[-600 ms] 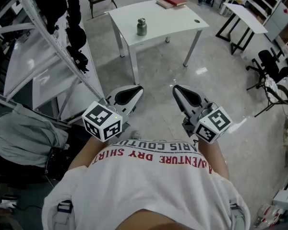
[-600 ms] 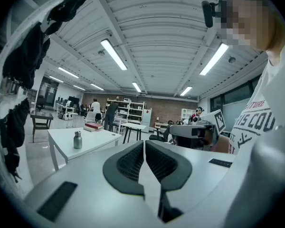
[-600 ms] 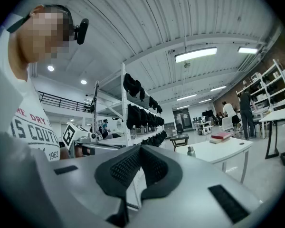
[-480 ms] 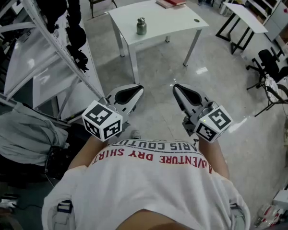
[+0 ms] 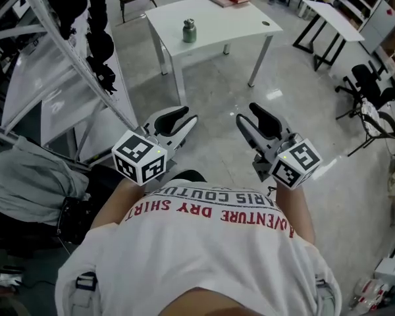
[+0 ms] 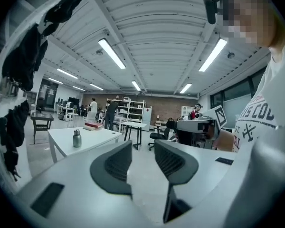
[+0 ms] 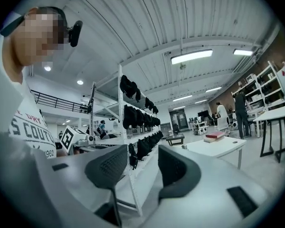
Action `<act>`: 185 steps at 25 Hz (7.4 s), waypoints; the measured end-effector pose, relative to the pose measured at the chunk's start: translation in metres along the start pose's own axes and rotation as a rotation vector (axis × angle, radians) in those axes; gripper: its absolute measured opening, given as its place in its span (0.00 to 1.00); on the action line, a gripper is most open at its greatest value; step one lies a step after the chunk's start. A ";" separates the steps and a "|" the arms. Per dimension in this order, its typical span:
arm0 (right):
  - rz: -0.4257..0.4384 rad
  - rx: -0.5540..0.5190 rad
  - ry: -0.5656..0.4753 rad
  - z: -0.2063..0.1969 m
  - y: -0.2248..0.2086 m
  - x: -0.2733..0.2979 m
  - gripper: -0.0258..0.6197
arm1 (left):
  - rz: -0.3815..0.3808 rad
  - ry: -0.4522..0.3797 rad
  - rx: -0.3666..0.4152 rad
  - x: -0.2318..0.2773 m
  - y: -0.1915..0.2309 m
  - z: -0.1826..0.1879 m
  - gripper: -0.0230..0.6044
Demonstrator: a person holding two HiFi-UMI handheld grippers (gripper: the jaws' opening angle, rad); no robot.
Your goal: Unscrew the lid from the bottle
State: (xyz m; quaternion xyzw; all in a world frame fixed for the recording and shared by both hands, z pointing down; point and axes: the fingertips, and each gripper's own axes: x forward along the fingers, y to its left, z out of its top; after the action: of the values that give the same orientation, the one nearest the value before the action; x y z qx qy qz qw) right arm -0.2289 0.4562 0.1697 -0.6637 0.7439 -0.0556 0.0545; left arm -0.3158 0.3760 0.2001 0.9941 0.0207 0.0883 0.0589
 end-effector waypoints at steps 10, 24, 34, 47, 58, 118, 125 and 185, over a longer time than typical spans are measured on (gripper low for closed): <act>-0.052 0.019 -0.010 -0.009 -0.051 0.009 0.49 | 0.004 0.034 0.034 0.054 0.031 -0.008 0.51; -0.072 0.050 0.044 0.000 -0.201 0.120 0.53 | 0.044 0.076 -0.021 0.193 0.178 0.015 0.58; -0.010 0.069 0.130 -0.008 -0.312 0.249 0.54 | 0.147 0.131 -0.059 0.281 0.335 0.007 0.60; 0.041 0.077 0.209 -0.036 -0.353 0.311 0.54 | 0.308 0.246 -0.057 0.325 0.441 -0.056 0.61; 0.143 0.094 0.301 -0.057 -0.367 0.355 0.54 | 0.405 0.334 -0.031 0.355 0.498 -0.098 0.61; 0.594 -0.241 0.494 -0.154 -0.363 0.530 0.43 | 0.246 0.356 -0.083 0.384 0.514 -0.125 0.60; 0.744 -0.300 0.505 -0.154 -0.362 0.529 0.43 | 0.175 0.390 -0.052 0.383 0.515 -0.126 0.59; 0.612 -0.284 0.423 -0.148 -0.361 0.520 0.51 | 0.305 0.350 -0.118 0.385 0.508 -0.125 0.60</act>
State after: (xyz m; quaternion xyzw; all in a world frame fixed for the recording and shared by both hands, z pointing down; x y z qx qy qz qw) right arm 0.0441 -0.0995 0.3682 -0.3859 0.9025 -0.0688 -0.1785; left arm 0.0558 -0.0936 0.4506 0.9502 -0.1249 0.2682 0.0983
